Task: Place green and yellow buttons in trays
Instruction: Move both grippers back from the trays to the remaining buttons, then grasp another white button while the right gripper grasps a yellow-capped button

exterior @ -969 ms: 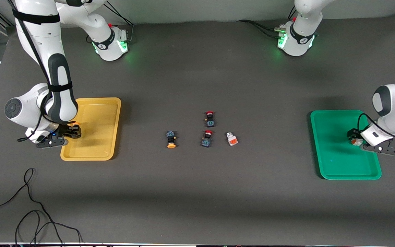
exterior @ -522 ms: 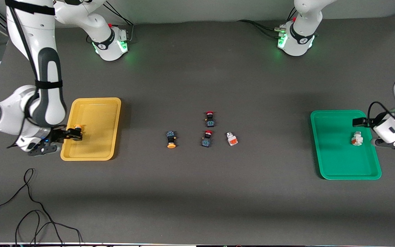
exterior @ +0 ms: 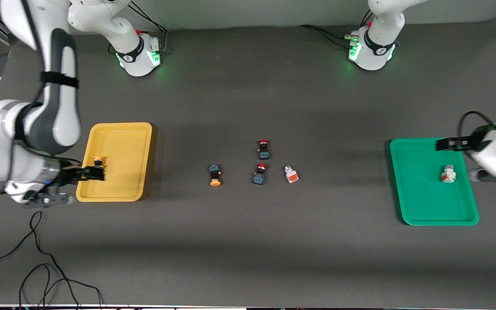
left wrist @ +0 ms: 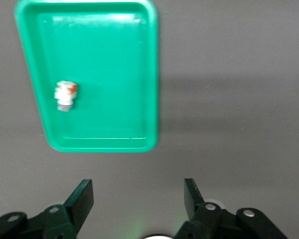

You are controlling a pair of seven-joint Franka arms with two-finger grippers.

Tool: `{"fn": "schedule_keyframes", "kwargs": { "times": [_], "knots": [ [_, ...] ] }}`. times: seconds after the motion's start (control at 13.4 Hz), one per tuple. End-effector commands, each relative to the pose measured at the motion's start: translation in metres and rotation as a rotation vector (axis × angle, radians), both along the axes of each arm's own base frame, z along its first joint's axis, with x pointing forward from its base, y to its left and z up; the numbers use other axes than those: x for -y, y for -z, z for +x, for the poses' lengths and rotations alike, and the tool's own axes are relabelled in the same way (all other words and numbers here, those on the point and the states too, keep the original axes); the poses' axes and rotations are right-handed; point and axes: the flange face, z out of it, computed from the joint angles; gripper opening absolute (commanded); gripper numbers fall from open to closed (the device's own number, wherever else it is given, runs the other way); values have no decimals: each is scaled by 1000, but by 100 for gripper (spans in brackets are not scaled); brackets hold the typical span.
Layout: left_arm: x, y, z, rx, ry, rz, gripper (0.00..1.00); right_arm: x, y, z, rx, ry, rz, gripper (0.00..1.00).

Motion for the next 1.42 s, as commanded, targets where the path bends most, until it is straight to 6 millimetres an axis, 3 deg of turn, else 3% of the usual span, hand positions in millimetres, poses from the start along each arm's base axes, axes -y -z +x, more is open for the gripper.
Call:
{"fn": "schedule_keyframes", "kwargs": {
  "times": [0.0,0.15,0.3,0.45,0.6,0.82,1.04,1.12,1.34],
  "knots": [
    [84,6,10,-19,-128,-18,87,-100,6,-6,-12,50,-42,100],
    [145,24,9,-31,-219,-24,89,-187,13,-14,3,82,-56,100],
    [200,47,11,11,-302,-16,93,-255,24,-23,5,137,-53,100],
    [251,79,9,33,-359,-11,95,-289,31,-31,16,161,-39,100],
    [288,113,6,44,-424,-20,97,-306,44,-38,18,142,-29,100],
    [334,166,-1,76,-474,-5,98,-322,87,-44,41,152,-52,100],
    [357,215,-12,79,-486,30,98,-311,144,-51,107,164,-65,100],
    [364,229,-18,94,-490,38,98,-315,163,-59,125,155,-59,100],
    [372,274,-28,86,-478,38,98,-322,199,-66,159,138,-70,100]
  ]
}}
